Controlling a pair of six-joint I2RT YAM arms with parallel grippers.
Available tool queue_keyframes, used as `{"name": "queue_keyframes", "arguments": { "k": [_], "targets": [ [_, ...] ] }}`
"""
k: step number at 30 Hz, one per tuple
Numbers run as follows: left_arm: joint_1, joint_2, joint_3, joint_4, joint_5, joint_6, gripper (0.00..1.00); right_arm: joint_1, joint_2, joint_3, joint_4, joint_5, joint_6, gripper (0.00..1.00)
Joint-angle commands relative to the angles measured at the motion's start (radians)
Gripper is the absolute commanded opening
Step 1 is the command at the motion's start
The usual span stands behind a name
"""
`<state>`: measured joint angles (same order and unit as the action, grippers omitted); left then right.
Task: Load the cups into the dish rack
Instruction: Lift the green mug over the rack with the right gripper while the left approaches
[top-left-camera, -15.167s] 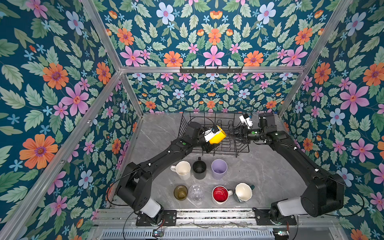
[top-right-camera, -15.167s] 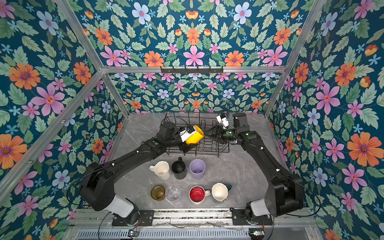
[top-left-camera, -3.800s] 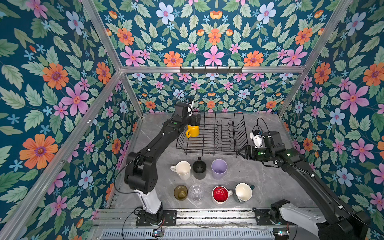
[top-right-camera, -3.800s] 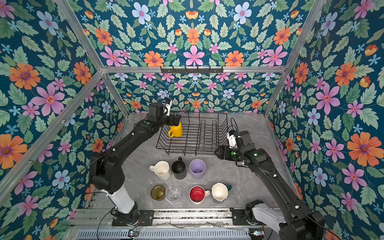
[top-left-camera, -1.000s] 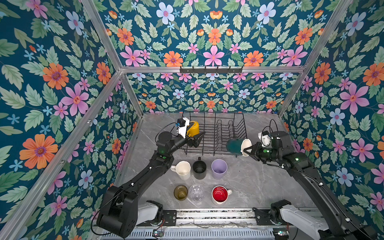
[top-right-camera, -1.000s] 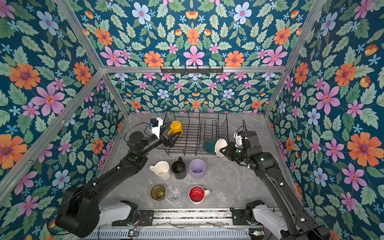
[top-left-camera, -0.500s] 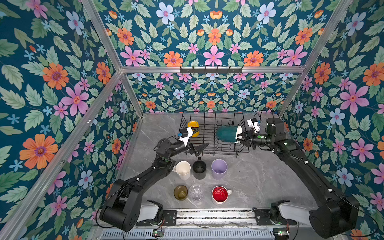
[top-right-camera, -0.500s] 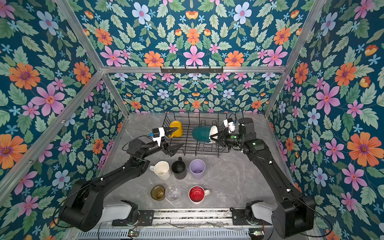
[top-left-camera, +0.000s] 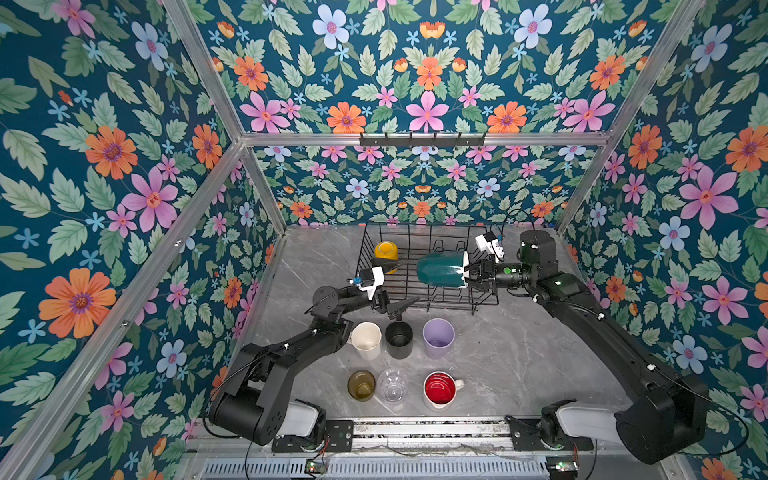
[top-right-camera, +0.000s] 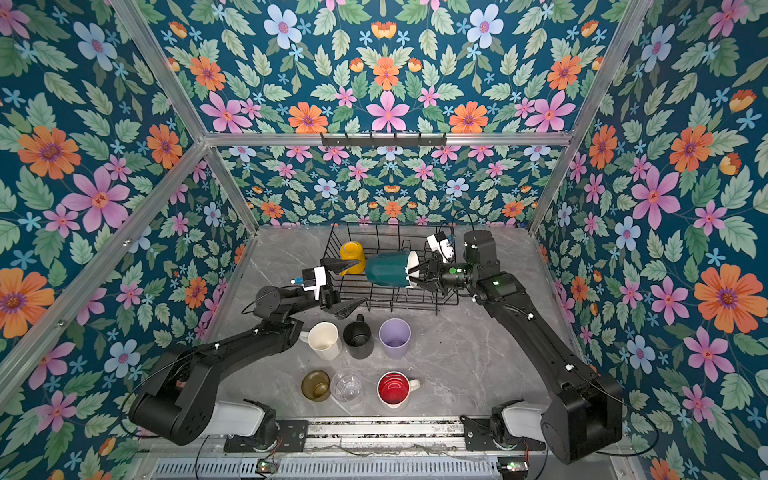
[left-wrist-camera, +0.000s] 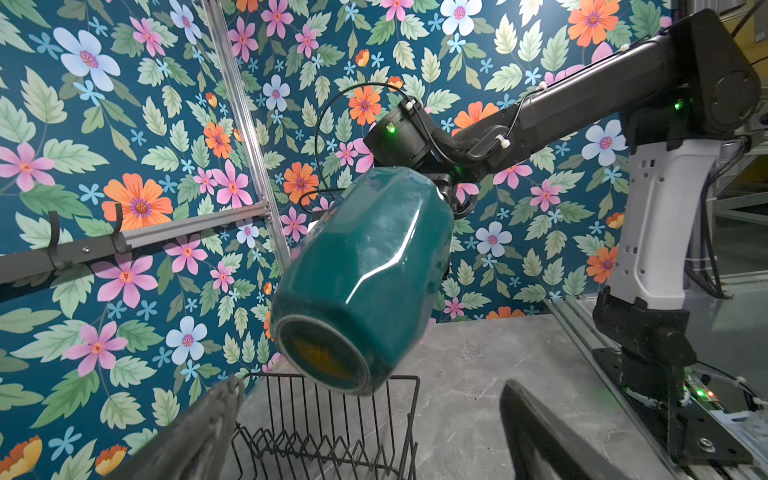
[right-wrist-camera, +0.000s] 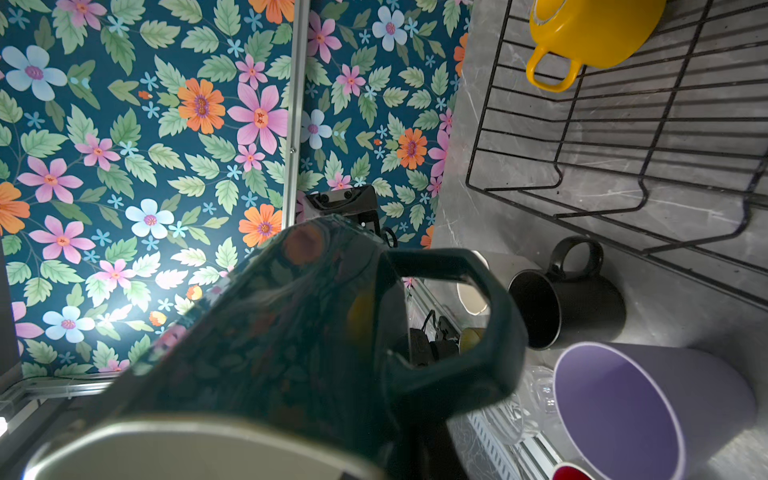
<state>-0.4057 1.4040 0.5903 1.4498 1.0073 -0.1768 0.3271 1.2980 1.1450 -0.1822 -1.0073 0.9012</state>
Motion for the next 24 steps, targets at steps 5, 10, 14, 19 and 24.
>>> {"name": "queue_keyframes", "arguments": {
  "k": [5,10,14,19,24],
  "targets": [
    [0.001,0.007,0.011,0.105,0.039,-0.038,1.00,0.048,0.027,0.027,0.075,-0.087,-0.045,0.00],
    [0.001,0.014,0.012,0.123,0.053,-0.045,1.00,0.076,0.048,0.039,0.079,-0.105,-0.051,0.00],
    [0.001,0.024,0.016,0.153,0.069,-0.069,1.00,0.106,0.067,0.047,0.088,-0.109,-0.054,0.00],
    [0.000,0.027,0.017,0.170,0.082,-0.080,1.00,0.138,0.094,0.059,0.099,-0.108,-0.050,0.00],
    [0.000,0.026,0.019,0.171,0.097,-0.081,0.99,0.160,0.121,0.063,0.129,-0.112,-0.036,0.00]
  ]
}}
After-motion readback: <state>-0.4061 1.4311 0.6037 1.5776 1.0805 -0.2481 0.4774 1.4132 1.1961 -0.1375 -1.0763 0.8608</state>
